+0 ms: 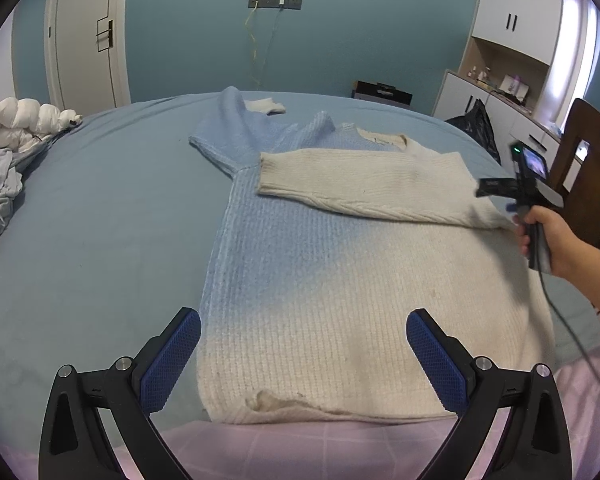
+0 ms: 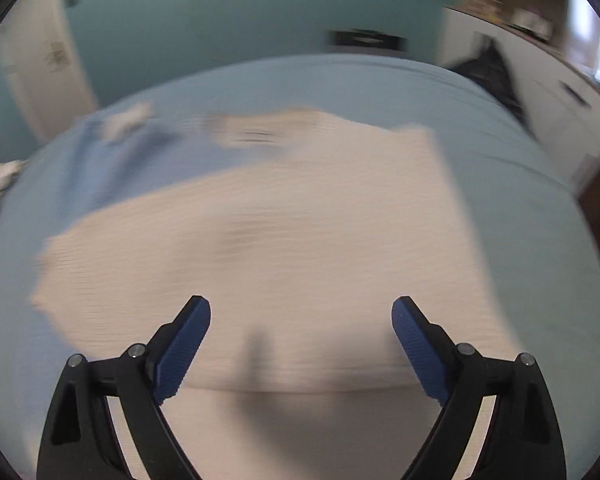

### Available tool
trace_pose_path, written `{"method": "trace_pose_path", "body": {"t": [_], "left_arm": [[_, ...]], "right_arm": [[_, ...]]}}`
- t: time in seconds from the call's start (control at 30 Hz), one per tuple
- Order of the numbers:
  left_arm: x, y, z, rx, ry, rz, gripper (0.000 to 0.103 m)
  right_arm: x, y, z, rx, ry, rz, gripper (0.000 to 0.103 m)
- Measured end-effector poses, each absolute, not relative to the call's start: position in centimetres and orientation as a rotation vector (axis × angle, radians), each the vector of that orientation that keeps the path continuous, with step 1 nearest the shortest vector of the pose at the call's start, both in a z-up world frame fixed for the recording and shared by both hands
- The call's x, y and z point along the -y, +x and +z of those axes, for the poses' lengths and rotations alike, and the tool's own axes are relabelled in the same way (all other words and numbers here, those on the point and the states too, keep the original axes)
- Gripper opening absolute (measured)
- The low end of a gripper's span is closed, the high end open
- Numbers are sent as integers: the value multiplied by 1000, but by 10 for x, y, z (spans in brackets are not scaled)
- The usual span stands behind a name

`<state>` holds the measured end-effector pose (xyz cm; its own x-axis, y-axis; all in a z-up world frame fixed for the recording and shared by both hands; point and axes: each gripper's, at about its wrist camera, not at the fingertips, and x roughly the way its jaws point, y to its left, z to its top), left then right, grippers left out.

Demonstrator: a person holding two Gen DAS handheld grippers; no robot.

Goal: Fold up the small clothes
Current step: 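Lay the cream sleeve flat across the chest and open the right gripper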

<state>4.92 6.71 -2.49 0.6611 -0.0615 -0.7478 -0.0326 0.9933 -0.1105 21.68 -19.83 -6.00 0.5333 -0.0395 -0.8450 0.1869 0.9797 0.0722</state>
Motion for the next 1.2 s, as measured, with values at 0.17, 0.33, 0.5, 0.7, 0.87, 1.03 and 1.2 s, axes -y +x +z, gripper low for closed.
{"method": "trace_pose_path", "body": {"t": [0.17,0.33,0.5,0.7,0.87,1.03,1.2], "left_arm": [[-64,51,-28,-859,-93,-1,103],[-63,53,-31,-872,-84,8,103],[-64,53,-32,-870,-83,10,103],[-65,53,-32,-869,-90,11,103],[-67,51,-29,-862,-102,7,103],[-73,51,-26,-853,-135,-7,103],[-77,52,-25,-856,-160,-8,103]], "right_arm": [[309,213,-126,-1146,381,-259,69],[343,189,-145,-1031,445,-219,79],[309,196,-101,-928,109,-354,81],[272,232,-103,-979,190,9,81],[220,243,-142,-1029,113,-13,85],[207,258,-134,-1016,112,-81,85],[181,291,-125,-1032,248,67,85]]}}
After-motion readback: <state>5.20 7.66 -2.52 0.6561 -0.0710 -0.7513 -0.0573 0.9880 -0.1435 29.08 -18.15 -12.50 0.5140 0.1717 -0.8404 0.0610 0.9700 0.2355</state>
